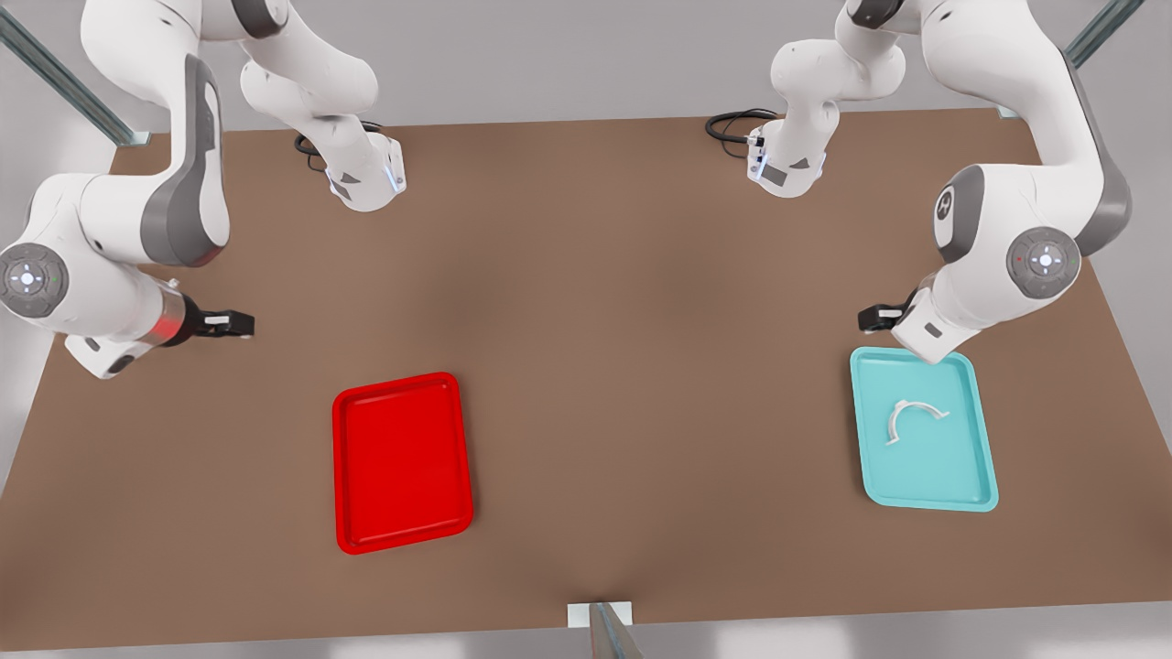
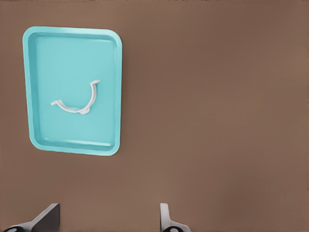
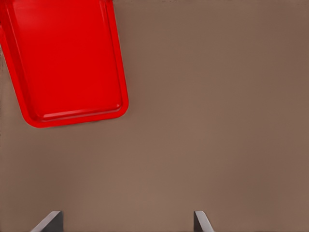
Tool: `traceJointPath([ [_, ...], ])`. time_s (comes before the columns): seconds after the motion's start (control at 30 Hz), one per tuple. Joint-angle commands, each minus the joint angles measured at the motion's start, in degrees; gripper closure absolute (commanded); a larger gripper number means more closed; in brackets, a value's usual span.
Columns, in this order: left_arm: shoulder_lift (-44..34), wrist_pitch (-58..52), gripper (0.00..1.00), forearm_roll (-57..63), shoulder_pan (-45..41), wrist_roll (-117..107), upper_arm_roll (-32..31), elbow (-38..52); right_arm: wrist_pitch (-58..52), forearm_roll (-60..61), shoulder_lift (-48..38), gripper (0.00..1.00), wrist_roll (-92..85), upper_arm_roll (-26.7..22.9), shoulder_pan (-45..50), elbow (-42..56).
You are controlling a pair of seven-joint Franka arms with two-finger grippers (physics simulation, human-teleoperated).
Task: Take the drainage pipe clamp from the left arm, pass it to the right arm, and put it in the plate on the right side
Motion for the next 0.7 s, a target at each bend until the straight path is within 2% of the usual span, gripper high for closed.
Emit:
traceJointPath([
  [0.0,-0.04,0.34,0.00,0.06,0.00,0.02,0.00,0.27,6.35,0.60,-0.35,0.00,-0.46,0.00,0.26,-0.52],
  [0.07,0.83,0.78,0.00,0.33,0.01,0.19,0.78,0.19,5.91,0.60,0.18,0.00,0.07,0.00,0.26,0.00],
  [0.13,12.34,11.32,0.00,0.24,2.72,13.54,5.10,0.36,5.56,0.60,0.36,0.00,0.07,0.09,0.35,0.44],
  [0.17,17.88,20.63,0.00,0.42,3.34,14.78,5.18,0.10,5.56,0.60,0.36,0.00,0.07,0.09,0.61,0.44],
  [0.27,25.09,31.63,0.00,0.15,4.66,17.67,5.45,-0.16,5.47,0.42,0.88,0.00,-0.02,0.26,0.97,0.53],
  [0.37,28.35,35.76,0.00,-0.11,6.42,21.11,5.45,-0.34,4.77,-0.19,0.97,0.00,-0.11,0.35,0.97,0.97],
  [0.47,28.70,36.12,0.00,-0.37,8.53,29.46,5.45,-1.75,4.77,-0.19,1.06,0.00,-0.11,0.44,0.97,0.97],
  [0.67,30.11,35.85,0.00,-0.90,9.67,30.25,5.98,-5.70,4.77,1.74,1.76,0.00,0.07,0.26,0.35,1.76],
])
